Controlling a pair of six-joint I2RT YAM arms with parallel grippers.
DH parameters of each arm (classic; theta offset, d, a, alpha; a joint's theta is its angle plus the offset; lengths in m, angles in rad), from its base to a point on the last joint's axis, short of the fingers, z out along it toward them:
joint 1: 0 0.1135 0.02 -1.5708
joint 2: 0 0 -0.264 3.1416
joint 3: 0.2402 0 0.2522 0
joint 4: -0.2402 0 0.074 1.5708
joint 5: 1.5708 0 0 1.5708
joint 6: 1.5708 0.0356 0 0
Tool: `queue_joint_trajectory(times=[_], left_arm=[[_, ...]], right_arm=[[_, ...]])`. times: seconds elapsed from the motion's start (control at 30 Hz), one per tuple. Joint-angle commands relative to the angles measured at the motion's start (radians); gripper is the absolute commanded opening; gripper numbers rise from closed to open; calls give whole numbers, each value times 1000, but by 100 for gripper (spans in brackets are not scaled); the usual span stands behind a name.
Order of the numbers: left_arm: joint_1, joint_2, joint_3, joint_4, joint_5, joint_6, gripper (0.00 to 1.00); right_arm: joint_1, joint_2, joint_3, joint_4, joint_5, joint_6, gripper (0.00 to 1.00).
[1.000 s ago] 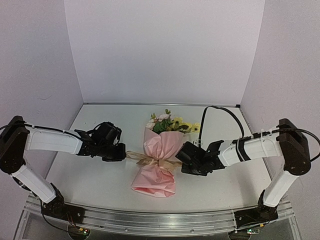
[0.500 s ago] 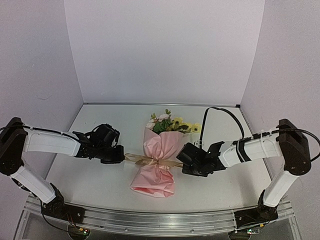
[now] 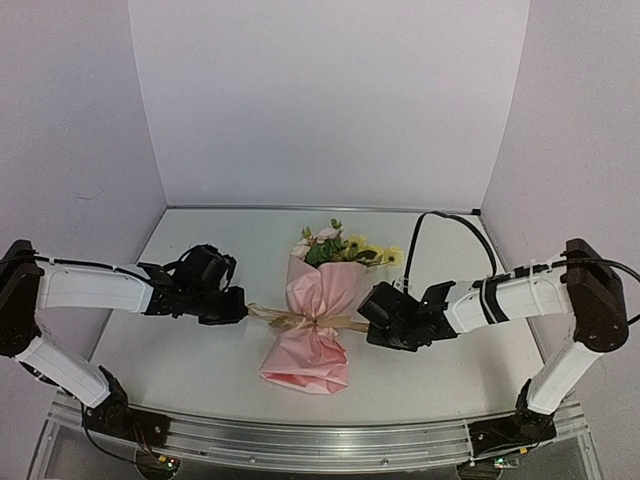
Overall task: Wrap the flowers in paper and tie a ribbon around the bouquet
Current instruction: Tie the half-tied ribbon around the folded bouquet.
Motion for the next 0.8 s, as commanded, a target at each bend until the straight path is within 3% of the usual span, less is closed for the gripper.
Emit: queue_joint_trajectory(times=[0.0,0.37,0.77], left_arm=[[40,-58,14,-69,-89,-7,0],[39,-151,62,-77,-67,34,0],[33,-37,-110,77,53,-23,0]], right_arm=[[-28,-50,-25,-148,82,-7,0],[-29,-136,-7,-176,111,-39,0],[-42,-94,-101,-145,49,13,0]])
